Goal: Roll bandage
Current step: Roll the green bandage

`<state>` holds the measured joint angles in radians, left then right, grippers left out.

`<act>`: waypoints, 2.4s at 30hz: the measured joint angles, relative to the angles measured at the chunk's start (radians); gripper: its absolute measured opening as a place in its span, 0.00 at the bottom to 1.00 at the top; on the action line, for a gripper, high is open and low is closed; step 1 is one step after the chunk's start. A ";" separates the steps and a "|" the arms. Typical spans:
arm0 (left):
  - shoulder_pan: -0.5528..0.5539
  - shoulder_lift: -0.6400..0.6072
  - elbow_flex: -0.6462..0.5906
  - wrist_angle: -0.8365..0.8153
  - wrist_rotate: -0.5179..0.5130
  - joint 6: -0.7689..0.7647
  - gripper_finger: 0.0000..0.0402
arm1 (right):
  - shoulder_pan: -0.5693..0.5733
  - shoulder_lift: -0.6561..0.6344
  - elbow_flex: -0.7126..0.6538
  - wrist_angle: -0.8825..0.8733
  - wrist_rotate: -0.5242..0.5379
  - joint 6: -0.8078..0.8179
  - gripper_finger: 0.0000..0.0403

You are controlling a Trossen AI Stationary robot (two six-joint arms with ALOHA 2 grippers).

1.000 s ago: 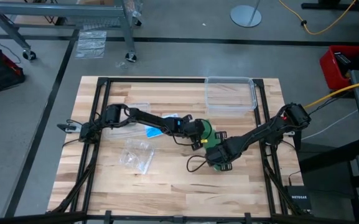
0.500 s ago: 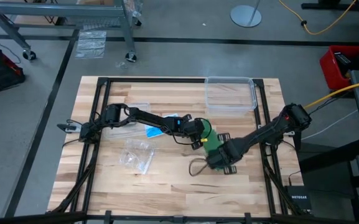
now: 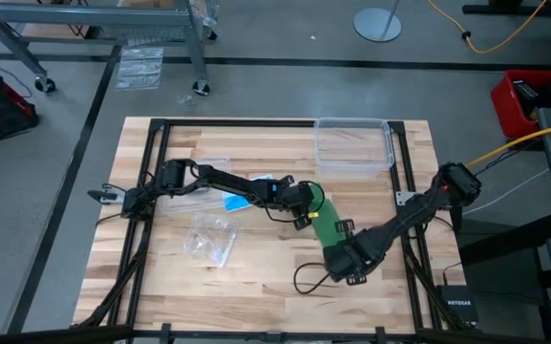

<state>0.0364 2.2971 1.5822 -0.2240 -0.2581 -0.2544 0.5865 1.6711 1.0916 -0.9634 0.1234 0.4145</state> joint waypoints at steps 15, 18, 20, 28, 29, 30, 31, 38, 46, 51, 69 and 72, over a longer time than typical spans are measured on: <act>-0.004 0.000 0.000 0.001 -0.004 0.000 0.24 | -0.016 0.001 -0.101 0.111 0.047 -0.001 0.00; -0.004 0.000 0.000 0.000 -0.004 0.000 0.24 | -0.029 0.001 -0.101 0.115 0.050 -0.001 0.00; -0.004 0.000 0.000 0.000 -0.002 0.000 0.24 | -0.034 0.001 -0.101 0.115 0.049 -0.001 0.00; -0.004 0.000 0.000 -0.001 -0.001 0.028 0.24 | -0.031 0.002 -0.102 0.113 0.042 -0.001 0.00; -0.003 0.000 0.000 -0.001 -0.001 0.033 0.24 | -0.031 0.002 -0.102 0.113 0.042 -0.001 0.00; -0.003 0.000 0.000 -0.003 -0.001 0.042 0.24 | -0.031 0.002 -0.102 0.113 0.042 -0.001 0.00; -0.002 0.000 0.000 -0.006 -0.002 0.049 0.24 | -0.031 0.002 -0.102 0.113 0.042 -0.001 0.00; 0.010 0.000 0.000 -0.016 -0.038 0.052 0.24 | -0.031 0.002 -0.102 0.113 0.007 0.000 0.00; 0.011 0.000 0.000 -0.018 -0.046 0.052 0.24 | -0.031 0.002 -0.102 0.125 0.028 -0.001 0.00; 0.011 0.000 0.000 -0.018 -0.046 0.052 0.24 | -0.031 0.002 -0.102 0.125 0.076 -0.002 0.00; 0.002 0.000 0.000 -0.047 -0.049 0.052 0.24 | -0.072 0.002 -0.102 0.125 0.200 -0.001 0.00; -0.001 -0.001 0.001 -0.067 -0.051 0.052 0.24 | -0.101 0.002 -0.101 0.127 0.201 -0.003 0.00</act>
<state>0.0355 2.2963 1.5829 -0.2913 -0.3090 -0.2020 0.4857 1.6730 0.9901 -0.8364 0.3240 0.4111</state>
